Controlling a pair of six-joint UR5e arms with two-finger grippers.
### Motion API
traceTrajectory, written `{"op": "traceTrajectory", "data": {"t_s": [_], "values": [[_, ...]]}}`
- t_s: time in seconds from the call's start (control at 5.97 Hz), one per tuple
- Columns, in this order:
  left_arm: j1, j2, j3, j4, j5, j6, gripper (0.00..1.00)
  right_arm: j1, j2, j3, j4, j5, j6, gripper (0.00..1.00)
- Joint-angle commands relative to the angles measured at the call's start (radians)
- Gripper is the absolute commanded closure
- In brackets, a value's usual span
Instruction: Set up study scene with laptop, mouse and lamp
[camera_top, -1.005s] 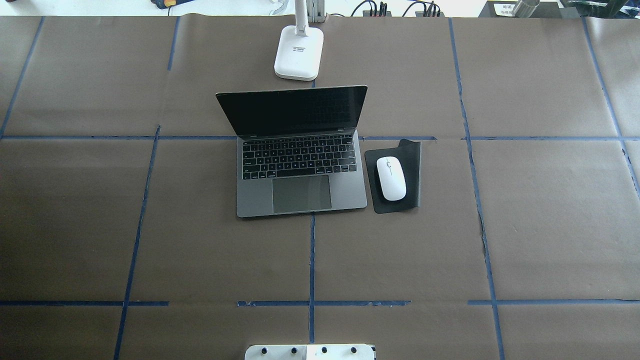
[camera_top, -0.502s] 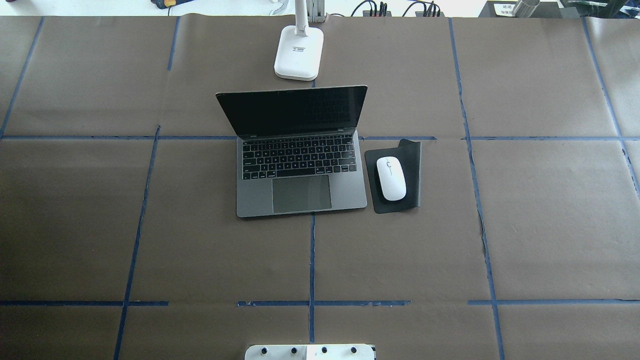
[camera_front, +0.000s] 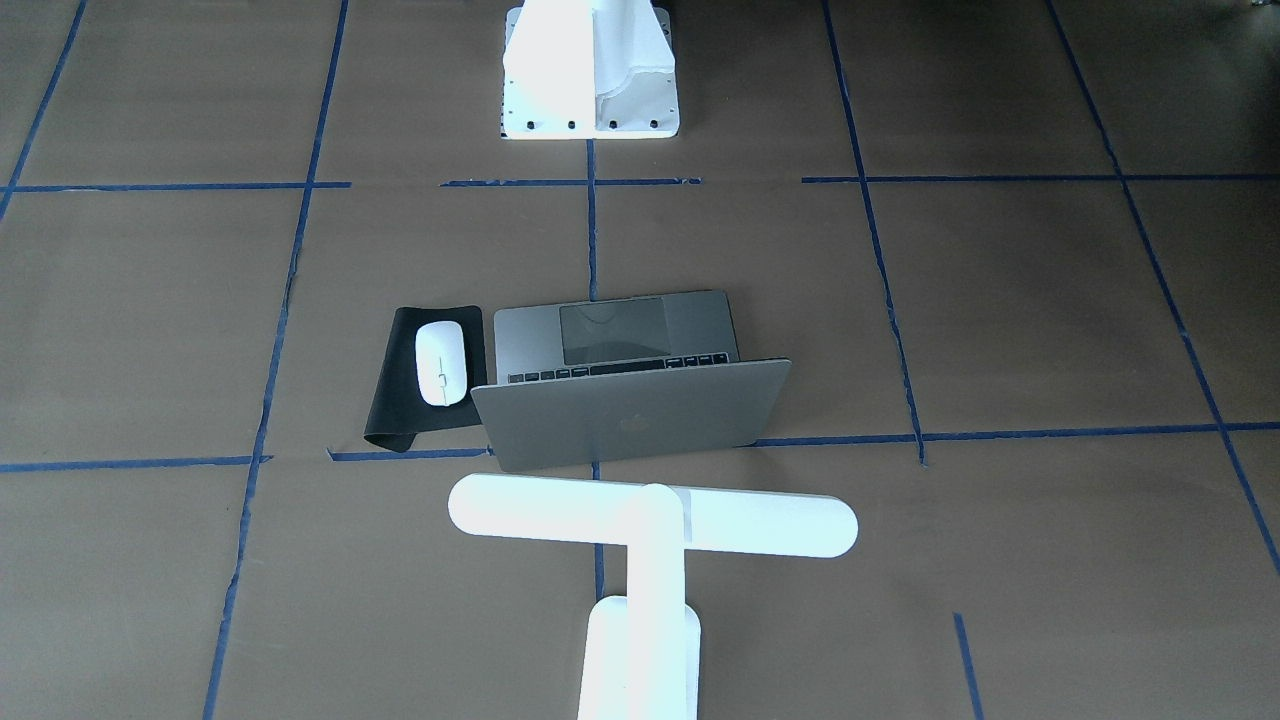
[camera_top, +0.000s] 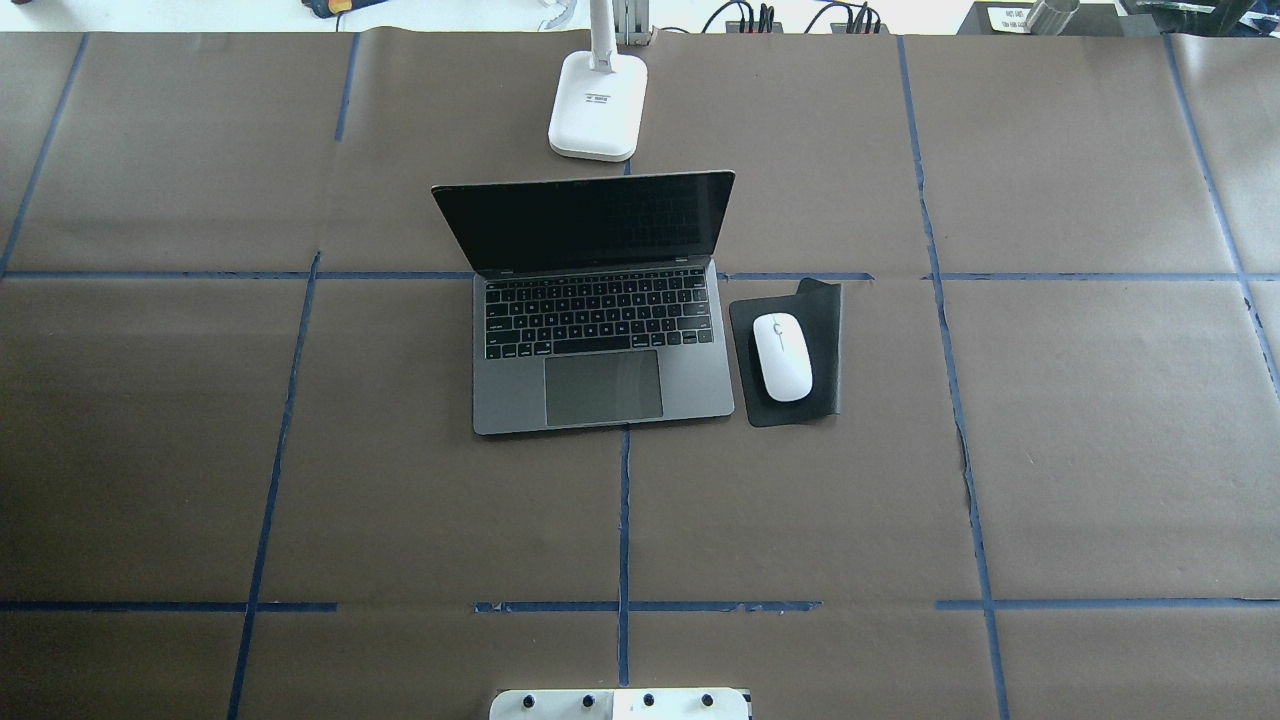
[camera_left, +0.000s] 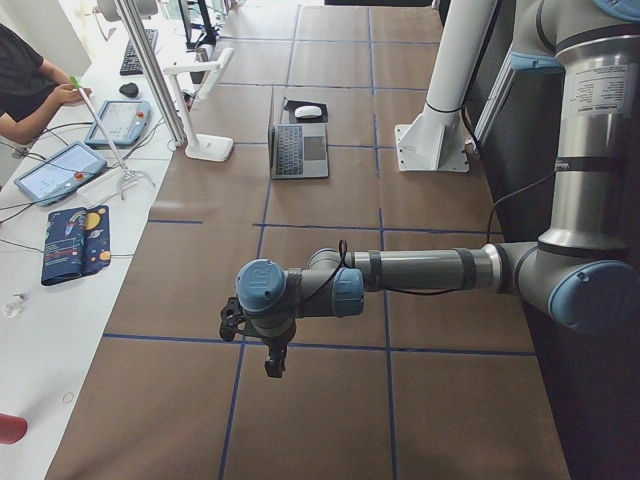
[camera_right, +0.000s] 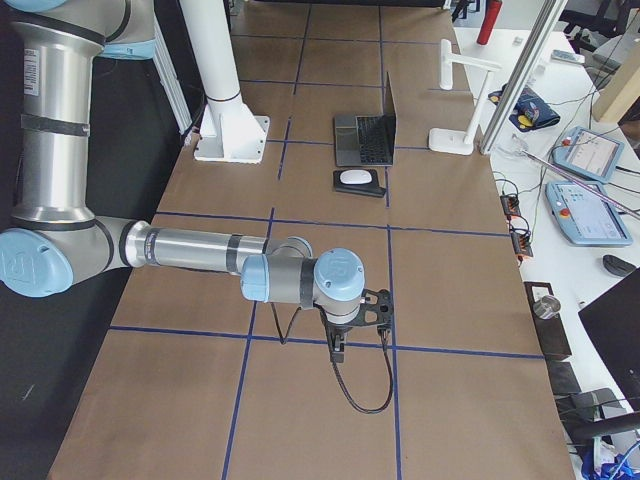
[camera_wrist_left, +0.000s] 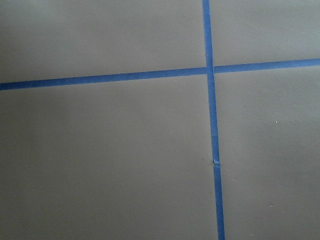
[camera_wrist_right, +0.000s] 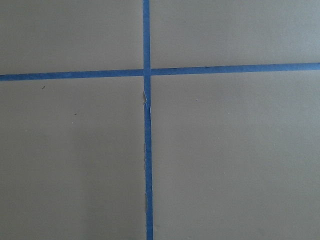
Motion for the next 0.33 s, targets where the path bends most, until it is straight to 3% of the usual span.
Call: {"op": "traceTrajectory", "data": {"t_s": [0.0,0.17], "values": [[0.0,0.0,0.0,0.001,0.0,0.001,0.0,0.0,0.0,0.003,0.0,0.0,0.0,0.0],[0.0,-0.001,0.0,0.001,0.0,0.001,0.0,0.0,0.002,0.005,0.0,0.0,0.0,0.0]]}}
